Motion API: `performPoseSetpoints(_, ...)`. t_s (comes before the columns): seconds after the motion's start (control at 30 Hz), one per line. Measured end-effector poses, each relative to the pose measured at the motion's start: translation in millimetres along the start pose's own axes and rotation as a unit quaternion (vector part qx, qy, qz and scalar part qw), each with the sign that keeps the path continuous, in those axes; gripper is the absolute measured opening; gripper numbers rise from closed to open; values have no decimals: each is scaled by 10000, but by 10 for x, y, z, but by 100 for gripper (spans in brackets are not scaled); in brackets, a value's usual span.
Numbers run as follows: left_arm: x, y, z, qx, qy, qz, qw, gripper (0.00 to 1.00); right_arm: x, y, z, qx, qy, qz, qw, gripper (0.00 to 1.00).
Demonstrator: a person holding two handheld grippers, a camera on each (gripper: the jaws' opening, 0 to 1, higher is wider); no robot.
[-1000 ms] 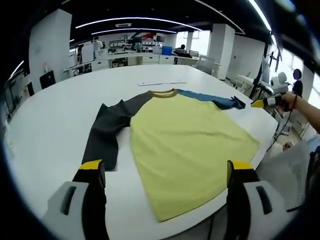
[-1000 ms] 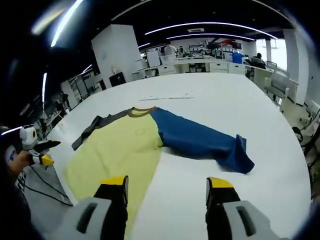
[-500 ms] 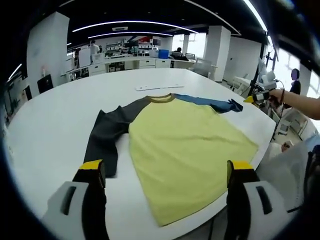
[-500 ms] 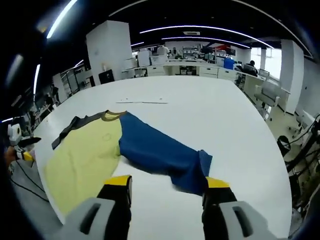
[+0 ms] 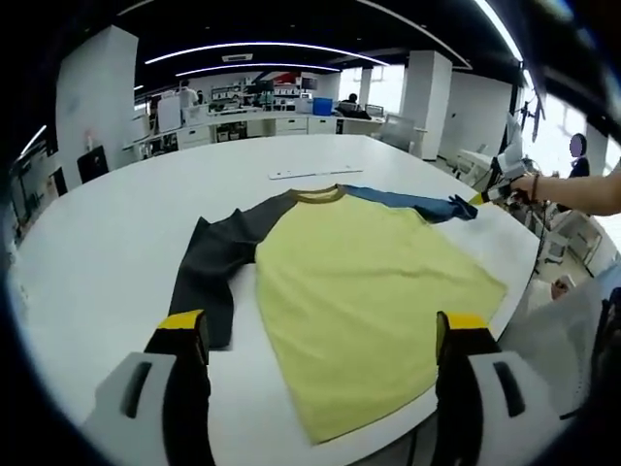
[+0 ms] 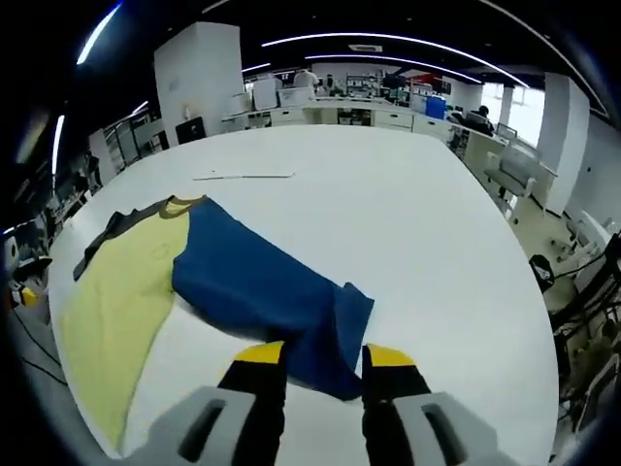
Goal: Fold the garment on the visible template until the final outline fits inside the template.
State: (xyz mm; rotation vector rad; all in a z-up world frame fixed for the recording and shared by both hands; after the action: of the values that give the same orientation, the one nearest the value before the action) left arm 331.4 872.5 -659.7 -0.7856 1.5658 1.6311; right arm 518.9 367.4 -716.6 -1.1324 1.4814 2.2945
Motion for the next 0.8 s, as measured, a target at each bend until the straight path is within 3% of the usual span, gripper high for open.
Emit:
performPoseSetpoints(0.27, 15, -6, 18, -52, 15, 36, 10000, 91, 80, -62, -136, 86, -119, 112, 9998, 17)
performPoseSetpoints(0.47, 23, -10, 26, -89, -18, 91, 9999, 90, 100, -62, -223, 176, -268, 65, 9995, 0)
performPoseSetpoints(0.8, 4, -7, 11, -84, -95, 94, 9999, 90, 77, 85, -429, 505, -429, 33, 9978, 0)
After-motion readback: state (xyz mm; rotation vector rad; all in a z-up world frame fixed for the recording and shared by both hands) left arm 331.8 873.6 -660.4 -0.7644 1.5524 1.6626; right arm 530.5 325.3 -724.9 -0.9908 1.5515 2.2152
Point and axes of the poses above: the point that each gripper's makers call its tool centre point, and the gripper's own axes: y roughly backward along the fingers, z roughly to its left, x roughly out of its underside, the point moved 3 cm from there along y, roughly backward along the fingers, and after that the axes turned 15 degrees about -x, right-handed, at the moved point
